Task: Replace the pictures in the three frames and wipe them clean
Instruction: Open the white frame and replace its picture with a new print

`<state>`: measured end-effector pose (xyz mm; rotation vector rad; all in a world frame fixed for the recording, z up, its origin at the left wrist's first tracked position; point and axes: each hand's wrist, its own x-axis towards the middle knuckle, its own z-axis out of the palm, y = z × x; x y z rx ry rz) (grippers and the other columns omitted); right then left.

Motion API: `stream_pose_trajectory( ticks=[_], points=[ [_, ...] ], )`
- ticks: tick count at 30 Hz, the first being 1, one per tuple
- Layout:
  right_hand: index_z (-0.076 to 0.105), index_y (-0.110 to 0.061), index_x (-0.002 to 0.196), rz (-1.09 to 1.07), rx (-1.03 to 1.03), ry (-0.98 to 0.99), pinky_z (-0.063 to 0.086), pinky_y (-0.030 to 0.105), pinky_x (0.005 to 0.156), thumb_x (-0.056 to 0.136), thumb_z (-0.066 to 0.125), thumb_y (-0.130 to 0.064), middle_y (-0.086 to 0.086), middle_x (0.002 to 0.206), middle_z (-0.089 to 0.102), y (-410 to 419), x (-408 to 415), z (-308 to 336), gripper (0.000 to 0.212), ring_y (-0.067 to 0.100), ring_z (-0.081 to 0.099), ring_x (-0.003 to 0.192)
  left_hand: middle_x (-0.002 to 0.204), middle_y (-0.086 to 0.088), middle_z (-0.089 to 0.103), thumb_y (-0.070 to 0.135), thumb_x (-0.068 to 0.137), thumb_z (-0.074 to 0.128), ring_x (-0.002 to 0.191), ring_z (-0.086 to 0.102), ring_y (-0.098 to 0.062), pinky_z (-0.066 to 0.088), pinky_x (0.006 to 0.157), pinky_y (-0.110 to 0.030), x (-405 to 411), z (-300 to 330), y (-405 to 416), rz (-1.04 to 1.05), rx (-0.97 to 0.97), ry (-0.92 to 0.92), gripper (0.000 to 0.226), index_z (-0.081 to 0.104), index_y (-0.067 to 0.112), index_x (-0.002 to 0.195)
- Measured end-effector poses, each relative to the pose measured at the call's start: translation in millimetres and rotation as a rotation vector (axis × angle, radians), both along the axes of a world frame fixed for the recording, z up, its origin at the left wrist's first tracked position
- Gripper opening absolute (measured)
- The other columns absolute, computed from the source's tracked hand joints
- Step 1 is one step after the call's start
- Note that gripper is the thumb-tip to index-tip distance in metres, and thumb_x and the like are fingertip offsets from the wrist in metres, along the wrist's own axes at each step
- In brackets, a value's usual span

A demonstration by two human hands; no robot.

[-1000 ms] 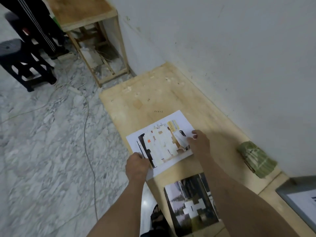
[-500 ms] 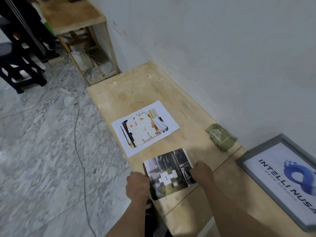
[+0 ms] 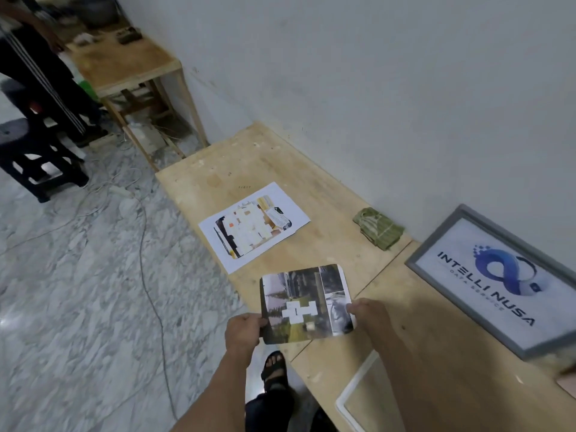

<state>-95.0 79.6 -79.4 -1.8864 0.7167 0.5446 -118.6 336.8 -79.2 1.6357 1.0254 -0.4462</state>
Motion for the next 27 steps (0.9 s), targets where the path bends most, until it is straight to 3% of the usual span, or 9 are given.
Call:
stream_pose_trajectory(
  ticks=[3, 7, 10, 13, 16, 20, 27],
  points=[
    [0.061, -0.016, 0.072, -0.115, 0.072, 0.012, 0.049, 0.028, 0.071, 0.088, 0.064, -0.015, 0.005, 0.08, 0.063, -26.2, -33.2, 9.4, 0.017, 0.017, 0.057, 0.07, 0.087, -0.017, 0.075, -0.001, 0.086, 0.064, 0.088, 0.071, -0.038, 0.056, 0.073, -0.042, -0.4, 6.7, -22.6, -0.072, -0.029, -0.045, 0.015, 0.075, 0.005, 0.076],
    [0.055, -0.009, 0.056, -0.448, 0.129, -0.038, 0.037, 0.016, 0.039, 0.087, 0.064, -0.001, -0.006, 0.041, 0.052, -62.5, -113.1, 25.7, 0.033, 0.005, 0.047, 0.036, 0.082, -0.018, 0.076, -0.001, 0.084, 0.064, 0.075, 0.068, -0.035, 0.051, 0.06, -0.036, -4.0, 8.5, -72.3, -0.311, -0.066, -0.076, 0.019, 0.077, 0.006, 0.072],
    [0.065, -0.012, 0.061, -0.632, 0.077, -0.027, 0.034, 0.022, 0.045, 0.088, 0.065, -0.006, -0.009, 0.043, 0.055, -84.1, -170.3, 14.2, 0.028, 0.01, 0.046, 0.047, 0.078, -0.012, 0.077, 0.001, 0.079, 0.067, 0.078, 0.071, -0.034, 0.057, 0.067, -0.042, -15.4, 3.2, -109.7, -0.524, -0.091, -0.071, 0.02, 0.08, 0.013, 0.07],
    [0.069, -0.009, 0.07, -0.738, 0.069, -0.005, 0.032, 0.025, 0.052, 0.091, 0.061, -0.009, 0.003, 0.059, 0.062, -85.7, -219.7, 15.1, 0.023, 0.013, 0.046, 0.054, 0.077, -0.007, 0.078, 0.002, 0.078, 0.068, 0.082, 0.073, -0.031, 0.059, 0.077, -0.044, -32.7, -5.2, -135.3, -0.699, -0.112, -0.068, 0.024, 0.079, 0.018, 0.064],
    [0.062, -0.009, 0.065, -0.851, 0.058, 0.036, 0.027, 0.025, 0.049, 0.092, 0.058, -0.009, -0.006, 0.043, 0.051, -81.3, -256.8, 10.6, 0.028, 0.014, 0.041, 0.052, 0.073, -0.002, 0.078, 0.002, 0.078, 0.066, 0.08, 0.072, -0.029, 0.058, 0.073, -0.038, -51.3, -12.3, -146.2, -0.835, -0.098, -0.055, 0.03, 0.079, 0.021, 0.06],
    [0.052, -0.013, 0.054, -0.975, 0.042, 0.043, 0.023, 0.026, 0.049, 0.091, 0.058, -0.003, -0.01, 0.03, 0.041, -64.7, -284.9, 10.3, 0.039, 0.013, 0.034, 0.05, 0.063, 0.0, 0.073, 0.0, 0.076, 0.067, 0.069, 0.065, -0.025, 0.048, 0.065, -0.029, -74.2, -15.2, -143.3, -0.923, -0.068, -0.063, 0.032, 0.076, 0.021, 0.053],
    [0.057, -0.011, 0.062, -1.038, 0.032, 0.05, 0.028, 0.027, 0.05, 0.086, 0.064, -0.007, 0.001, 0.052, 0.048, -57.2, -289.6, 0.2, 0.025, 0.016, 0.039, 0.052, 0.072, -0.002, 0.075, 0.001, 0.077, 0.069, 0.07, 0.064, -0.025, 0.051, 0.068, -0.031, -73.7, -16.8, -138.8, -0.97, -0.018, -0.089, 0.024, 0.077, 0.02, 0.064]
  ],
)
